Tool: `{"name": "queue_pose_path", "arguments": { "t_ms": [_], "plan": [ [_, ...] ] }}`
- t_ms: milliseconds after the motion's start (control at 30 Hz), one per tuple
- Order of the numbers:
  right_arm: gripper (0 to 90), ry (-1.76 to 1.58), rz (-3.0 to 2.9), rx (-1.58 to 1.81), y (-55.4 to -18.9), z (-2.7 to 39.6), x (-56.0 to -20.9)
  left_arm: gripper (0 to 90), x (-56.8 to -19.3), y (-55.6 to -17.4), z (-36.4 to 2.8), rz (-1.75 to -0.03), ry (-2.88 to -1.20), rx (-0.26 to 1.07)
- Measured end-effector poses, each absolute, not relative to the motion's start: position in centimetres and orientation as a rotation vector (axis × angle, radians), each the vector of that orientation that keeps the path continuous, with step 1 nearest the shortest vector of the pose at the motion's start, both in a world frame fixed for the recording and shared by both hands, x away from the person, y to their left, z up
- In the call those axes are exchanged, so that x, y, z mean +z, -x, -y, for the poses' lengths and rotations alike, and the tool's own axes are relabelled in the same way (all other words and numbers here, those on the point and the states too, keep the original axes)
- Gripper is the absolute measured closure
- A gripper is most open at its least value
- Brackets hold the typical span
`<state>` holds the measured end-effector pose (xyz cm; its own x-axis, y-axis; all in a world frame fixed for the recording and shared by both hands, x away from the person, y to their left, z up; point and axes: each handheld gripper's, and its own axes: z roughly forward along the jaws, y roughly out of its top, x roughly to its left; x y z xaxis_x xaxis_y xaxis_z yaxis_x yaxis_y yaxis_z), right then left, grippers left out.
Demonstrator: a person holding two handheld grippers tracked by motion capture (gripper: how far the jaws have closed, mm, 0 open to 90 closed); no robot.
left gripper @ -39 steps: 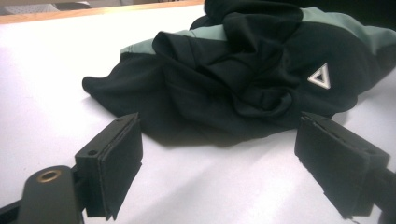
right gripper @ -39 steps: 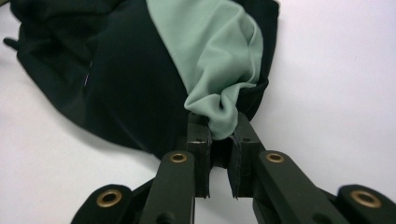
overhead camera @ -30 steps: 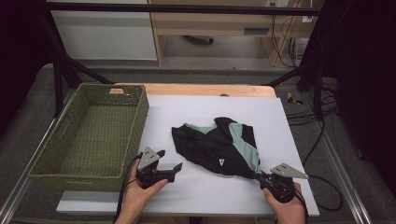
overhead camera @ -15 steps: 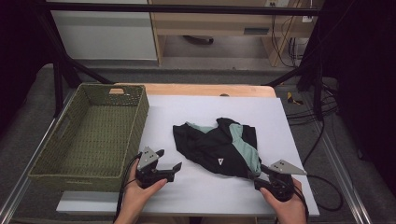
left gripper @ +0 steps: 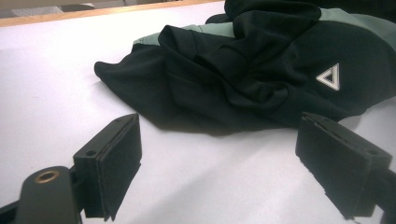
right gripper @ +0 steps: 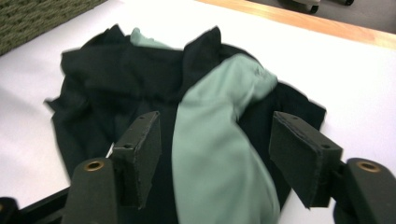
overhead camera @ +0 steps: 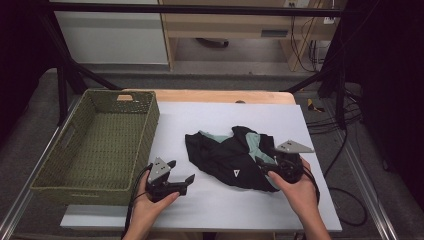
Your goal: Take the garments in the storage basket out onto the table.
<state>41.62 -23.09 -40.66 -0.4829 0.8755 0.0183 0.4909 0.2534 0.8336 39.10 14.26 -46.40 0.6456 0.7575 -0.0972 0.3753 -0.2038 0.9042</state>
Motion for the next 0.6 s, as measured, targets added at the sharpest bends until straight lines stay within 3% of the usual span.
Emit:
{"name": "queue_pose_path", "arguments": {
  "t_ms": [367, 500, 600],
  "plan": [
    [46.4, -1.291, -2.146, 1.069, -45.3, 21.9, -42.3, 14.6, -46.5, -39.1, -14.2, -0.905, -1.825, 0.462],
    [62.5, -1.29, -2.179, 1.066, -45.3, 21.6, -42.9, 14.6, -46.6, -39.0, -13.9, -0.898, -1.838, 0.466],
    [79.6, -1.286, -2.18, 1.042, -45.2, 21.6, -42.9, 14.7, -46.6, -39.0, -13.8, -0.893, -1.843, 0.466]
  ]
}}
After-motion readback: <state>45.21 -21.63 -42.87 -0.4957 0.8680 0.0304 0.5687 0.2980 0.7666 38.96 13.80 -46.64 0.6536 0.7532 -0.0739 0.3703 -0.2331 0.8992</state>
